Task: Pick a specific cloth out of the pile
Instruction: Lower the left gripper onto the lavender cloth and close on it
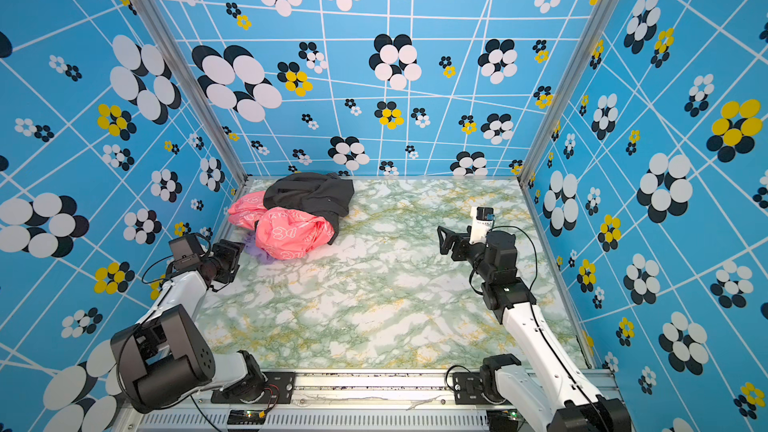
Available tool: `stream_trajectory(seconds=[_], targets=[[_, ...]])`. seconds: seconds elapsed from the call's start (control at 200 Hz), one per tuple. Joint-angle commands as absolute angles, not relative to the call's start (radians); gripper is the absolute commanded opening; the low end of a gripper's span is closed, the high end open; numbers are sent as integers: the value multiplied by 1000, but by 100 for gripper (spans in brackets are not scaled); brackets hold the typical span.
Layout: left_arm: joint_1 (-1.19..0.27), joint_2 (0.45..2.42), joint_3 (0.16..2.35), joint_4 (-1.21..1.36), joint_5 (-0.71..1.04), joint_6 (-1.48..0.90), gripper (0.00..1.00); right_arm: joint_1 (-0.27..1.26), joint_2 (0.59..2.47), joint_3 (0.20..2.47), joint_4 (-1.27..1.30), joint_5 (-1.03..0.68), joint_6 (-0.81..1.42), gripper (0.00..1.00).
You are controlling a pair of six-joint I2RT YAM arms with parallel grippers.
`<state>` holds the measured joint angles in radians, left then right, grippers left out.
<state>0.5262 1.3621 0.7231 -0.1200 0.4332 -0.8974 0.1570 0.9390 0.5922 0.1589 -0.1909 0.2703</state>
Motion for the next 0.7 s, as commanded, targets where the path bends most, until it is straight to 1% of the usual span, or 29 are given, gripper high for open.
stream_trajectory(seconds=[0.0,0.24,0.39,0.43,0.44,0.47,0.7], targets=[[535,1422,750,-67,509,-974,68,167,943,622,146,-201,263,99],[534,1531,752,36,568,-1066,56,167,936,617,140,-198,264,99],[532,1592,751,130,608,-1133,45,166,927,611,139,-195,270,99],[533,1608,754,144,617,-1141,44,167,927,611,140,-195,273,99],[533,1612,755,148,621,-1142,41,166,927,611,140,-195,272,99],[533,1622,755,158,625,-1147,36,167,927,611,138,-195,272,99],[532,1619,747,178,632,-1137,4,166,924,604,135,-192,273,99]])
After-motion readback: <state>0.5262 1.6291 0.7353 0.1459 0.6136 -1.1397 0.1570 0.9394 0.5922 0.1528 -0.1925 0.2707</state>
